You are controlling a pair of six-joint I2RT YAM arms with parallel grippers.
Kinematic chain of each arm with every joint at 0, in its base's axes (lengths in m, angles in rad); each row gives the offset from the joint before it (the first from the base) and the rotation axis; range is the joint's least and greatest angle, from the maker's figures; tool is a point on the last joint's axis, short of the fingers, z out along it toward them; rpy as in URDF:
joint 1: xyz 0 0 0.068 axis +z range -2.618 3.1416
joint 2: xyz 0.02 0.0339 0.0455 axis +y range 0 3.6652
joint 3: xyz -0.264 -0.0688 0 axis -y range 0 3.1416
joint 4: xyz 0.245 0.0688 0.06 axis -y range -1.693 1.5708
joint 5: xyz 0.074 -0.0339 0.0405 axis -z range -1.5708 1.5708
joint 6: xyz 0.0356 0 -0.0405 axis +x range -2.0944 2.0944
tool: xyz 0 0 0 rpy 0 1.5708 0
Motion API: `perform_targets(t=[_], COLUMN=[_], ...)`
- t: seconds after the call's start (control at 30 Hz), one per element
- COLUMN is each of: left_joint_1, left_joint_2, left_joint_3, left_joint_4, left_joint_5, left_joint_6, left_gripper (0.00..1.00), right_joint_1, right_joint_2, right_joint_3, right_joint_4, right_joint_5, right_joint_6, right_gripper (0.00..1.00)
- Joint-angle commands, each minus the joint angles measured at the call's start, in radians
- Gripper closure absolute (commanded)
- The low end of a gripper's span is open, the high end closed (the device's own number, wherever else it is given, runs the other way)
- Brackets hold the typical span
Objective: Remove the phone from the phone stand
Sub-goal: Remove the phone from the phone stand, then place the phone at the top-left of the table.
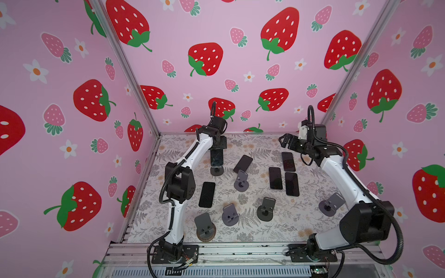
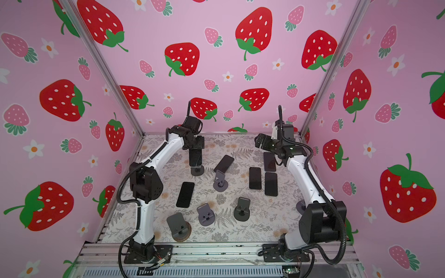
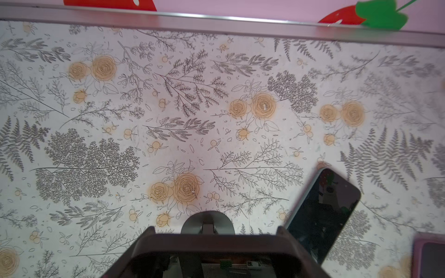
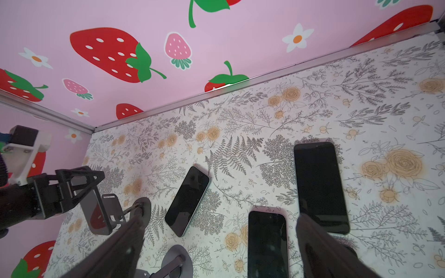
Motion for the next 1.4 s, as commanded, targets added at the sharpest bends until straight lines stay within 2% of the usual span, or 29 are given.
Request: perform_targets(t=[0.0,0.23,0.43,0.63,0.9,1.13,1.37], left_joint_1=[-0.001,0.002,0.019,0.084,0.195,0.227,0.239], left_joint_2=[-0.058,-0.113,-0.130,-0.168,-0.245,-0.171,-0.009], left_joint_3=[0.025,0.028,0.008,-0.077,-0.295,-0.324,-0.244], left_joint_4=[-0.025,-0.065,-0.101,-0.077,0.056,0.100,0.074], left_joint_5=[0.010,-0.015,0.052,0.064,0.069,0.087,0.141], left_joint_6=[0.001,0.040,0.049,0.061,0.062,0.082,0.109], left_gripper=[0.39,0.40,0.41,0.42,0.46,0.46,0.48], right_joint_1=[-0.003,-0.004,-0.004,-0.003,-0.004,-0.002,-0.003], right_joint_2=[-0.032,-0.027,-0.067,-0.105,-0.121,-0.120,-0.133], right_joint_3=[0.014,0.013,-0.023,-0.010,-0.004,0.046,0.021], right_joint_4=[0.016,0.018,0.067,0.075,0.132,0.132,0.156], right_joint_5=[0.003,0.004,0.030,0.094,0.145,0.147,0.129], right_joint_6=[0.005,0.007,0.029,0.033,0.078,0.088,0.133], right_gripper=[0.00,0.00,0.00,0.00,0.00,0.00,0.00])
